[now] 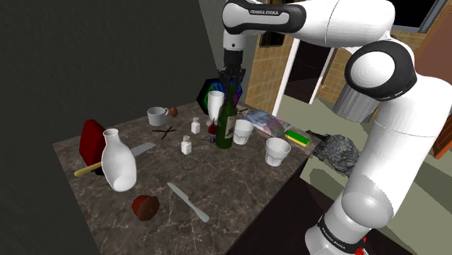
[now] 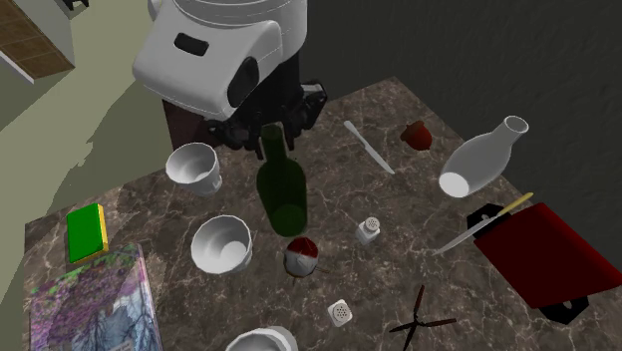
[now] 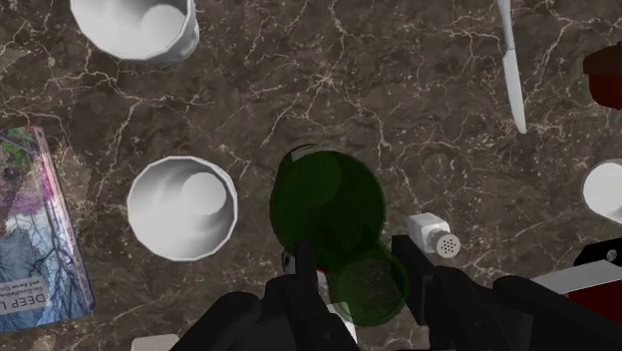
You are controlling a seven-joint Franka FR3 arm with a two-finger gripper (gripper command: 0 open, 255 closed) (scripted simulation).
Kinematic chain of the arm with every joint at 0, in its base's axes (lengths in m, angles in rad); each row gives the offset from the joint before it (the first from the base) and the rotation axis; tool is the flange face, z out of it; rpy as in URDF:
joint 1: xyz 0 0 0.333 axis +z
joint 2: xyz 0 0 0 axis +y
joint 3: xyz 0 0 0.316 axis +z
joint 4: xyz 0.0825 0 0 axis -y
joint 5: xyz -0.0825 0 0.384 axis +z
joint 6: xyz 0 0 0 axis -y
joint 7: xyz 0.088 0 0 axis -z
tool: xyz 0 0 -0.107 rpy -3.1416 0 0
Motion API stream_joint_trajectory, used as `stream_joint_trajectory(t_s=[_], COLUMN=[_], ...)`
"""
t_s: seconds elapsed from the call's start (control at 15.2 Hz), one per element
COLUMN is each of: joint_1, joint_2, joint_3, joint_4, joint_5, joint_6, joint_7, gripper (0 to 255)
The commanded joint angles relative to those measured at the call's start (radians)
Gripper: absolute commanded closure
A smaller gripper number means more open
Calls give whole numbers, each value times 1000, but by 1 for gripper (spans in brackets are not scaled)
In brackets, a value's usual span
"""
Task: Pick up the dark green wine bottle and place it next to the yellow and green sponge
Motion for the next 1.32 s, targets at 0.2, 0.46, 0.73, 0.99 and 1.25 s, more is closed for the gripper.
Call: stream_joint_trajectory(t_s=[0.2, 0.46, 0.73, 0.99, 1.25], joint_1=[1, 2, -47, -92, -135], joint_2=[16, 35, -68, -151, -217], joint_3=[1, 1, -32, -71, -114], joint_4=[92, 169, 31, -73, -151], joint_5=[-1, -1, -2, -8, -21], joint_6=[-75, -133, -100, -79, -66], joint_7=[2, 3, -78, -162, -249], gripper=[255, 255, 255, 255, 255])
